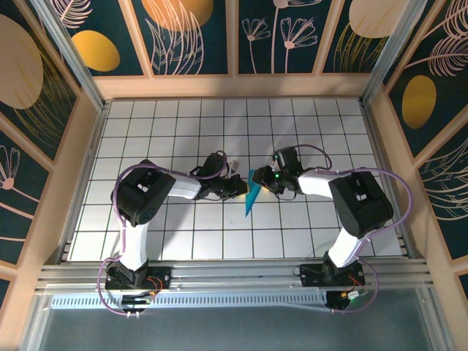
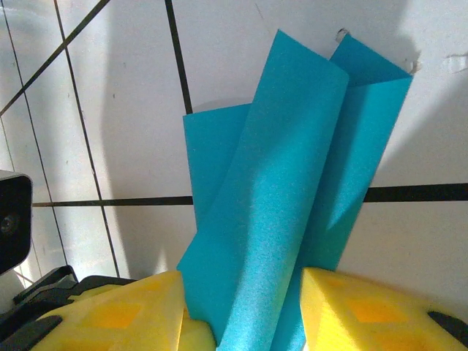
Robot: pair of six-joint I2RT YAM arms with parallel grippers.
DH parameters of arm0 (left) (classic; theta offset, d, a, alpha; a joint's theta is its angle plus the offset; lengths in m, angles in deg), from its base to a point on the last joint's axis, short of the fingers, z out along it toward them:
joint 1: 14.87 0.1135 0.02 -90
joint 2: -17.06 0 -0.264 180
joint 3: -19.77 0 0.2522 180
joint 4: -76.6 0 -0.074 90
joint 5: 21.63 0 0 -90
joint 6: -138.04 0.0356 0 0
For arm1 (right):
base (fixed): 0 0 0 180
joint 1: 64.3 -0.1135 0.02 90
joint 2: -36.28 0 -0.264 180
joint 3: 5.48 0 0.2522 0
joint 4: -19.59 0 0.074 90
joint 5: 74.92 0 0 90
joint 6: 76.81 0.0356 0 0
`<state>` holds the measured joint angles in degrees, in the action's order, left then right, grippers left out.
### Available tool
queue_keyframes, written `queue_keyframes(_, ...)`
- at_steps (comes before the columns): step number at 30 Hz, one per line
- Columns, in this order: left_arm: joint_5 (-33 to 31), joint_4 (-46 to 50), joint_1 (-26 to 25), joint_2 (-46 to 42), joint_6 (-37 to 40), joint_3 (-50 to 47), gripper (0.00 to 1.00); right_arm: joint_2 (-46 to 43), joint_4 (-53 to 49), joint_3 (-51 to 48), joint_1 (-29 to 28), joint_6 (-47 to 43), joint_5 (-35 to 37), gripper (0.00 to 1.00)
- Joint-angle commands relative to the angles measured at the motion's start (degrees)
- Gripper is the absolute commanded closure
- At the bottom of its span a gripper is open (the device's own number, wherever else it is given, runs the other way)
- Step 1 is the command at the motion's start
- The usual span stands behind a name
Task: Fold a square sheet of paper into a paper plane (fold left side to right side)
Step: Fold the wing for the fifth time at the center of the table.
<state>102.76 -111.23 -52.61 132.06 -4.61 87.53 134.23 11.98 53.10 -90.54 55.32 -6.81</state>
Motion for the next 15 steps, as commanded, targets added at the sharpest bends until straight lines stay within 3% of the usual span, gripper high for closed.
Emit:
queue_keyframes(1,-4.4,4.2,-1.4,2.4,2.2,0.8,1.00,-1.8,-0.2,-0.5,0.4,-0.1,1.2,0.54)
queue_keyframes(12,-4.9,5.1,-1.6,2.8,2.7,1.4,1.00,-6.4,-3.4,-1.4,2.7,-1.9,3.4,0.55)
queue_keyframes(15,-5.0,5.2,-1.7,2.8,2.8,1.4,1.00,-6.2,-4.4,-0.3,2.6,-2.7,2.0,0.63)
